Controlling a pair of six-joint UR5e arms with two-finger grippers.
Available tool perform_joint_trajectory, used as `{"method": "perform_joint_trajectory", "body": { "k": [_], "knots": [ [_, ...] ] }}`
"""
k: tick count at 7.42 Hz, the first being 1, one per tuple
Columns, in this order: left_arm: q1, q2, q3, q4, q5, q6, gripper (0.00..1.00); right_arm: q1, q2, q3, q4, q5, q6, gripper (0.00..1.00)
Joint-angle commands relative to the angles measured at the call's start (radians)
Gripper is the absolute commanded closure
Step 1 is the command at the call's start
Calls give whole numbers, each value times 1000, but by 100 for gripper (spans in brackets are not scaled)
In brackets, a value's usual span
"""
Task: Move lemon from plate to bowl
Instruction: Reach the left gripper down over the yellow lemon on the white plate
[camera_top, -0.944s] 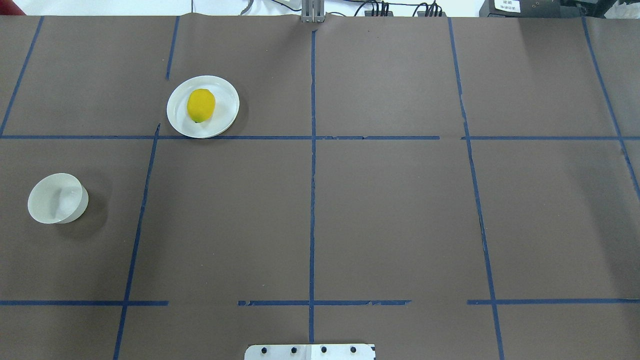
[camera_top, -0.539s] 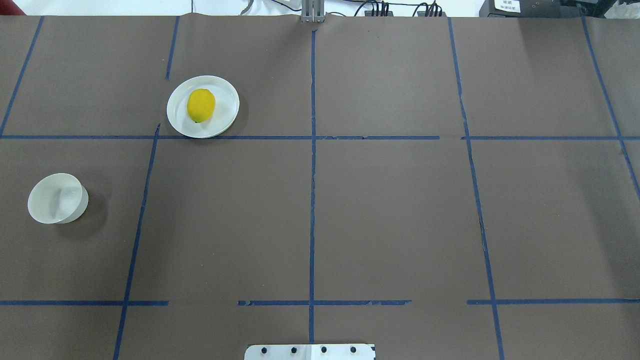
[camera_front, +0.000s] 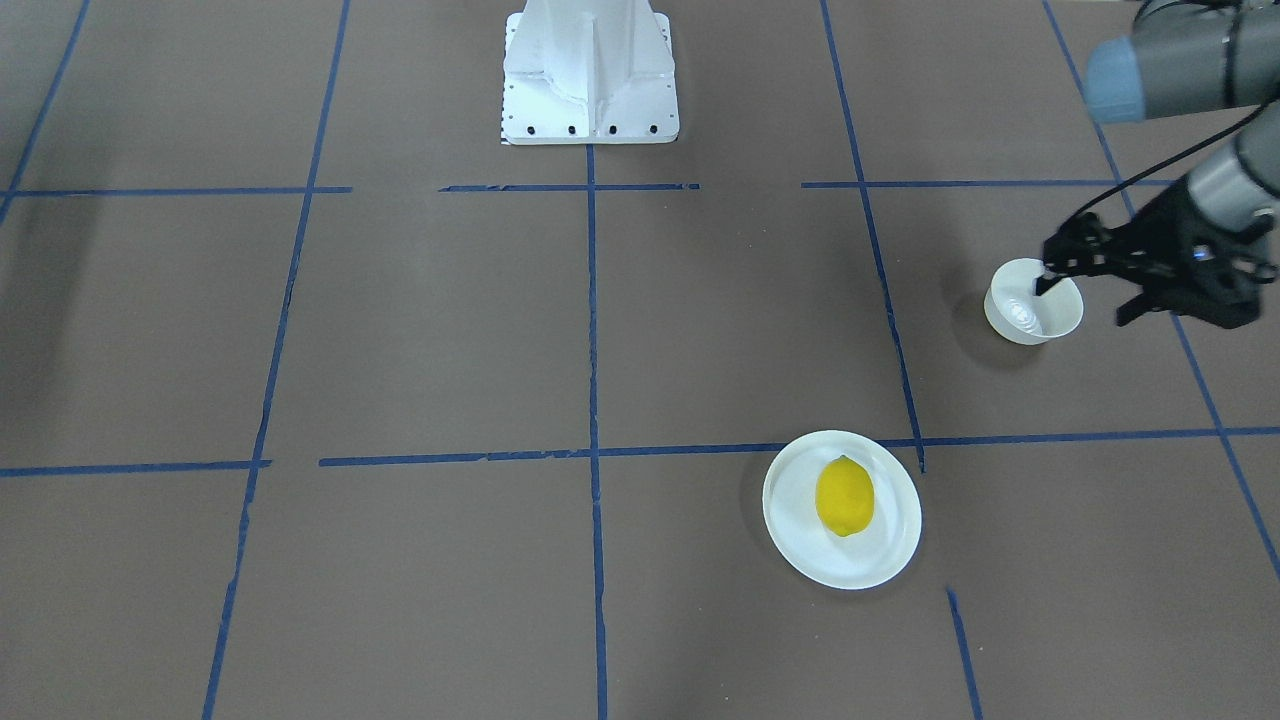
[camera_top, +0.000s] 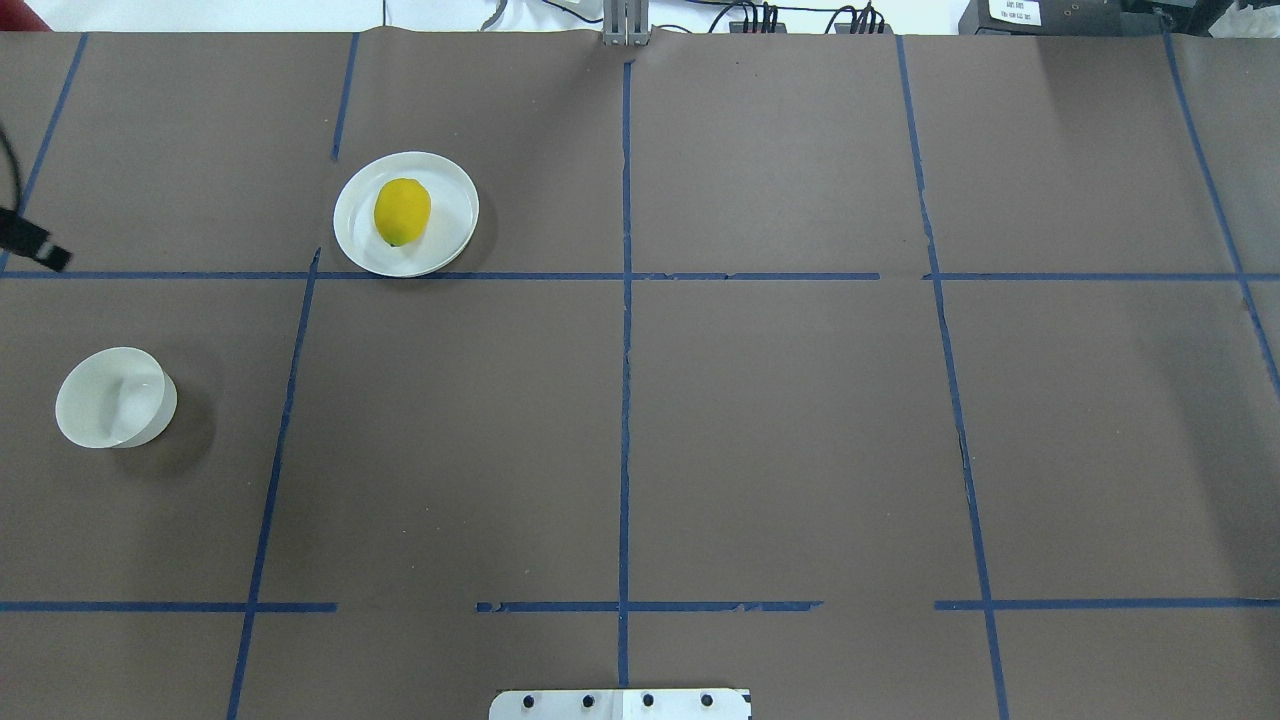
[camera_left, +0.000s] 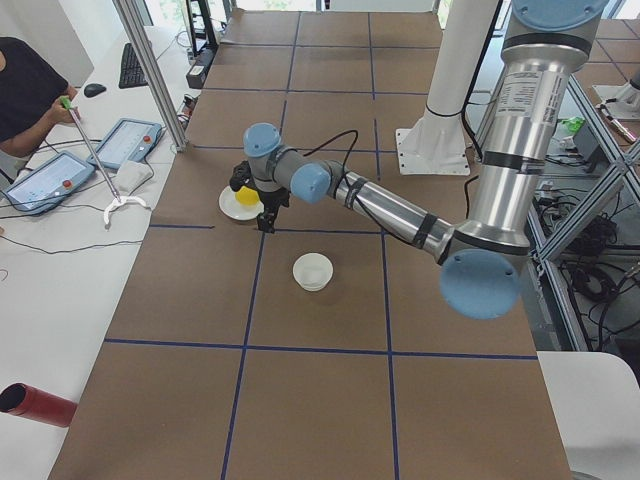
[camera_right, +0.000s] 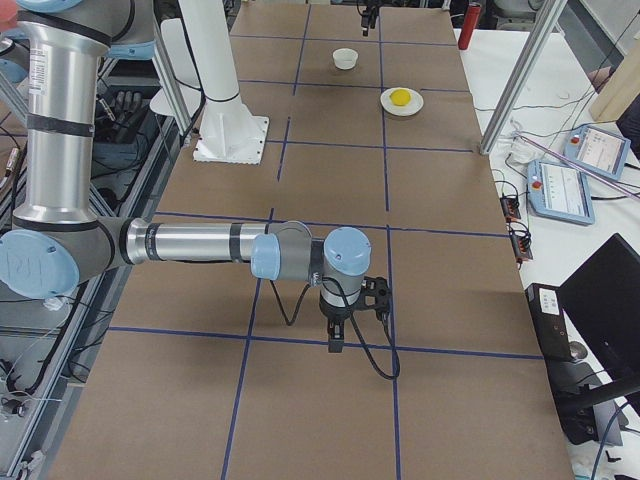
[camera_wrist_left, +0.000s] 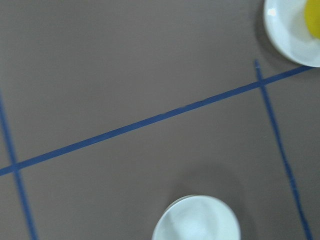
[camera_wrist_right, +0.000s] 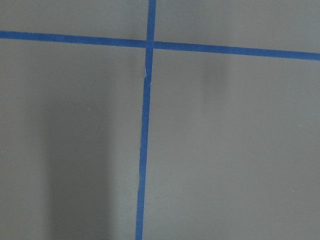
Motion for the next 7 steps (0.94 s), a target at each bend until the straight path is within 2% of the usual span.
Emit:
{"method": "perform_joint_trajectory", "body": {
  "k": [1, 4, 6, 7],
  "knots": [
    [139, -280, 230, -8, 82, -114, 0, 0, 0, 0, 0, 0, 0, 0],
    [156, -358, 450, -263, 94, -224, 0, 0, 0, 0, 0, 0, 0, 0],
    [156, -422, 541, -289, 215, -226, 1, 0, 0, 0, 0, 0, 0, 0],
    [156, -448, 592, -295, 224, -227, 1, 0, 0, 0, 0, 0, 0, 0]
  ]
}}
